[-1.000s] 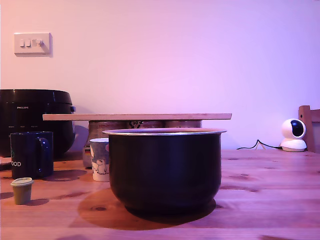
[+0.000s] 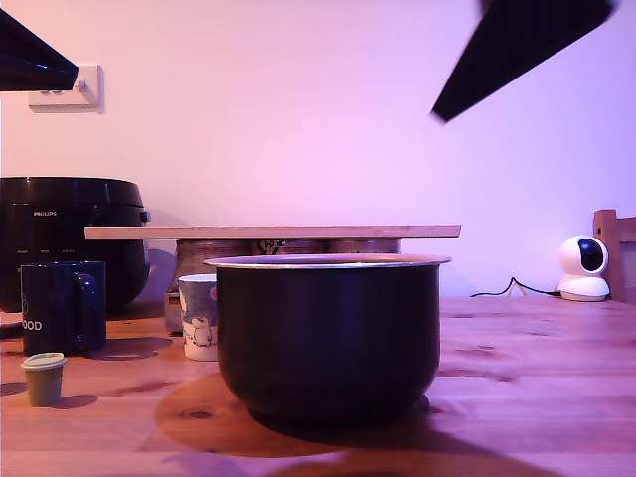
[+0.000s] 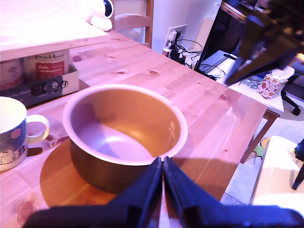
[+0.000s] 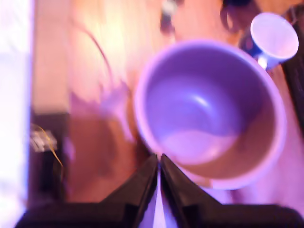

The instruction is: Pick up the rice cooker pot, and place it on the shelf behind you

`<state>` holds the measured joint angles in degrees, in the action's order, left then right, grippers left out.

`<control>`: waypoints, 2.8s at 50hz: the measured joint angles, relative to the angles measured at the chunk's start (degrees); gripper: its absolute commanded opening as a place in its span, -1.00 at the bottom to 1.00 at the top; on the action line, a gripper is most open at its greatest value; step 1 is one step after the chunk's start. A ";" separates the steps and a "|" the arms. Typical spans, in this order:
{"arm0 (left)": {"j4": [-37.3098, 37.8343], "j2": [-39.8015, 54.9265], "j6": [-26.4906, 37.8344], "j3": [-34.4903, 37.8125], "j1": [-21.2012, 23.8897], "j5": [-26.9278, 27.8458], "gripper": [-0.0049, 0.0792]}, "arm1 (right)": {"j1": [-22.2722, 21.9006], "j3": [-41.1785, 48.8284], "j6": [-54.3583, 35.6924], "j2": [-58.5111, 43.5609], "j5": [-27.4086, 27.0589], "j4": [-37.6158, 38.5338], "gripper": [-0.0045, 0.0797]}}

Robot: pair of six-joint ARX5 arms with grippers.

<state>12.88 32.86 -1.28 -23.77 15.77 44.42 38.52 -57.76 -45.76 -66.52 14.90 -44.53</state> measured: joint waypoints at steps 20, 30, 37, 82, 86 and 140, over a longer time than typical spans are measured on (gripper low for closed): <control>0.02 0.00 0.00 -0.02 -0.02 -4.13 -0.93 | 10.99 -0.81 -3.74 -9.22 -14.12 1.20 0.09; 0.07 0.00 0.00 0.00 -0.02 -4.50 -0.93 | 11.85 -0.81 -3.87 -12.74 -14.71 1.64 0.09; 0.72 0.00 0.00 -0.02 -0.02 -4.50 -0.93 | 11.61 -0.81 -5.29 -15.58 -14.99 4.81 0.08; 2.40 0.00 0.00 0.00 -0.02 -6.51 -0.93 | 7.32 -0.81 -10.27 -26.29 -14.93 13.00 -0.32; 2.40 0.00 0.00 -0.02 -0.02 -6.62 -0.93 | 7.32 -0.81 -10.69 -26.29 -14.91 12.85 -0.39; 2.62 -0.04 0.00 -0.02 -0.02 -7.98 -0.93 | 5.57 -24.13 2.32 -27.93 -12.11 -4.37 -0.92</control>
<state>15.51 32.82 -1.28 -23.79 15.75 36.45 44.10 -81.89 -43.44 -94.45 2.79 -48.90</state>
